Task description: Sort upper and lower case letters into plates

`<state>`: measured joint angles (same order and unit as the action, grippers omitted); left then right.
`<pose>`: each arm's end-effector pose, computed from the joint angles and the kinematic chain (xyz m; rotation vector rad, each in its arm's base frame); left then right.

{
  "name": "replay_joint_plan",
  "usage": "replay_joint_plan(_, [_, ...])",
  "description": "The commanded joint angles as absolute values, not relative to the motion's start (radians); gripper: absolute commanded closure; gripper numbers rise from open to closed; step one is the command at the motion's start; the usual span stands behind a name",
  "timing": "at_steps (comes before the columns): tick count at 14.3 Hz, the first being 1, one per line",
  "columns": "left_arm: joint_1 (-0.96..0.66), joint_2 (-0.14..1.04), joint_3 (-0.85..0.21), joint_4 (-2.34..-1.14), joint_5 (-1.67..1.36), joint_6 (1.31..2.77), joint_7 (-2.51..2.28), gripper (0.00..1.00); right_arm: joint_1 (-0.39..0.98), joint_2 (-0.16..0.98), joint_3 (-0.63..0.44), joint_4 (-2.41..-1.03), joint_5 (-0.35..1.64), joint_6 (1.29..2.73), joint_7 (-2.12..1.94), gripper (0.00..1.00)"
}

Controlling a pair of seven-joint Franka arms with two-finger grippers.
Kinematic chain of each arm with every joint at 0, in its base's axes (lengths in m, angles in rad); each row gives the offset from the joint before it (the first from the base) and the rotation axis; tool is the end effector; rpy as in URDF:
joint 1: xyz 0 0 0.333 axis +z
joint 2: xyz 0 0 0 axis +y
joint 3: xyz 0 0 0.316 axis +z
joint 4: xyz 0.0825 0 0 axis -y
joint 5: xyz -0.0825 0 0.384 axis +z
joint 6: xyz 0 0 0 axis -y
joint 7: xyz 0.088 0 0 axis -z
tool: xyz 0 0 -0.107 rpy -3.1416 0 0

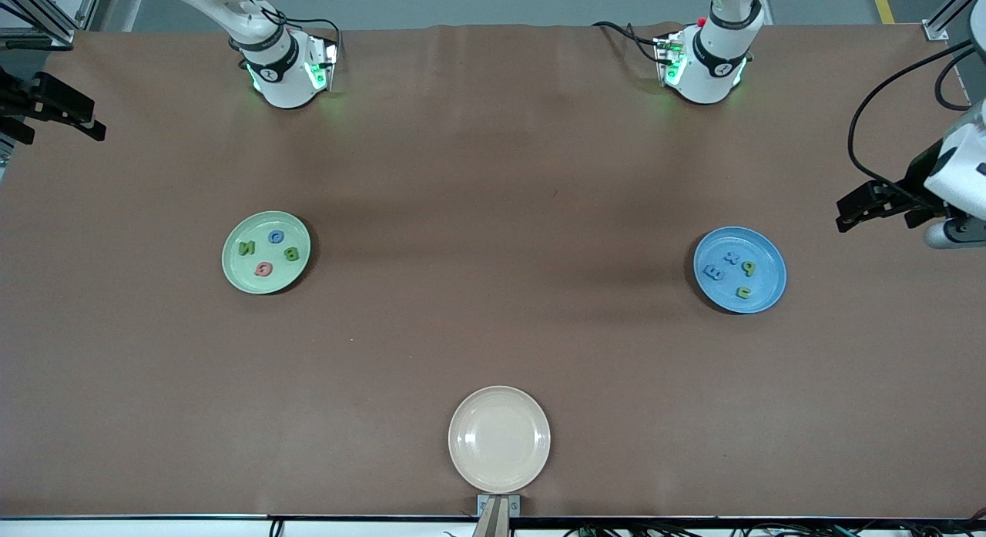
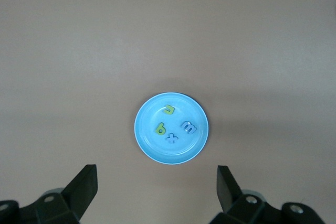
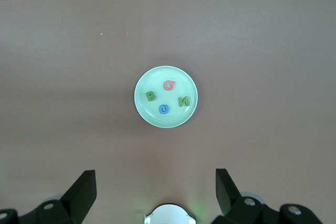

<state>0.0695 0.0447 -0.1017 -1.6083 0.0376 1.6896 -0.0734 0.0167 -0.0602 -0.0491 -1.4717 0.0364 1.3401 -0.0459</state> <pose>0.5777 -0.0138 0.5922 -3.1096 -0.0585 -0.0599 0.5094 -0.0130 0.6828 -3.0981 -0.0321 0.1083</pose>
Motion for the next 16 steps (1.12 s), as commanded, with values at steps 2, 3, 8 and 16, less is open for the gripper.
replay_joint_plan(2, [0.095, 0.028, -0.106, -1.560, 0.012, 1.617, -0.009, 0.00, 0.020, -0.075, -0.052, -1.477, 0.035, 1.328, -0.026, 0.00])
replay_joint_plan(3, [0.115, 0.022, -0.106, -1.554, 0.011, 1.605, 0.023, 0.00, 0.020, -0.075, -0.054, -1.477, 0.035, 1.328, -0.025, 0.00])
replay_joint_plan(8, [0.132, 0.014, -0.109, -1.528, -0.032, 1.597, 0.035, 0.00, 0.020, -0.075, -0.054, -1.477, 0.035, 1.328, -0.025, 0.00])
replay_joint_plan(16, [0.127, 0.017, -0.114, -1.525, -0.021, 1.597, 0.018, 0.00, 0.018, -0.074, -0.055, -1.477, 0.035, 1.328, -0.032, 0.00])
